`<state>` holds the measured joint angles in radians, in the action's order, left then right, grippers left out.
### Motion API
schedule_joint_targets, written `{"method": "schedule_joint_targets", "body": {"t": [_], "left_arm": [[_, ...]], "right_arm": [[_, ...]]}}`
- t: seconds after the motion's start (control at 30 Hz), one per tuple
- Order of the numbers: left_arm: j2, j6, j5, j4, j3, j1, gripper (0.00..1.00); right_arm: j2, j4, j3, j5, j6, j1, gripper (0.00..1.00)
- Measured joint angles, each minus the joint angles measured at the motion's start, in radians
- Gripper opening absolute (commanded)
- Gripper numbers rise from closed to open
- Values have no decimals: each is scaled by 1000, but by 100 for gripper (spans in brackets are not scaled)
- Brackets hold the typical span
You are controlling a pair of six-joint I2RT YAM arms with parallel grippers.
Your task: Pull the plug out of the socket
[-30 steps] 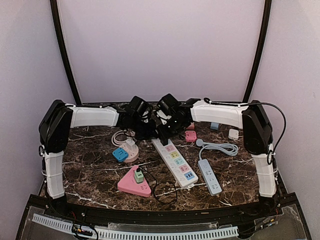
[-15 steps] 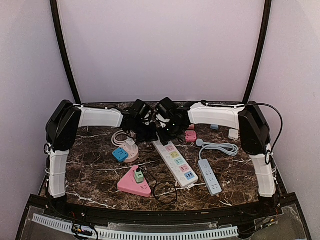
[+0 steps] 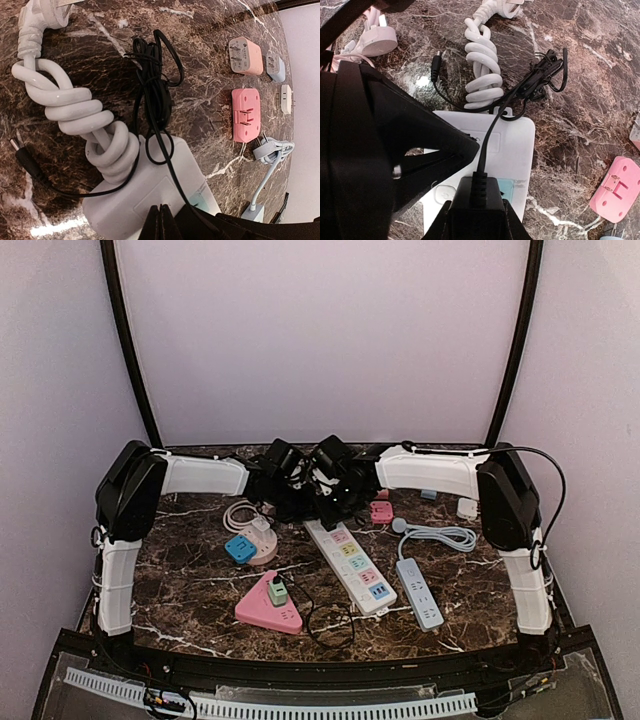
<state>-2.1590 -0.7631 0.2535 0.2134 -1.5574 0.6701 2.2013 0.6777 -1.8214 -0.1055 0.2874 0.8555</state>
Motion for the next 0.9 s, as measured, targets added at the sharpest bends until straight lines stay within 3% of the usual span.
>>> {"method": "schedule_joint_targets", "body": {"t": [0.9], "left_arm": [[-1, 14, -25, -1, 0, 12, 0]], "right_arm": [[-64, 25, -69, -32, -2, 0, 0]]}}
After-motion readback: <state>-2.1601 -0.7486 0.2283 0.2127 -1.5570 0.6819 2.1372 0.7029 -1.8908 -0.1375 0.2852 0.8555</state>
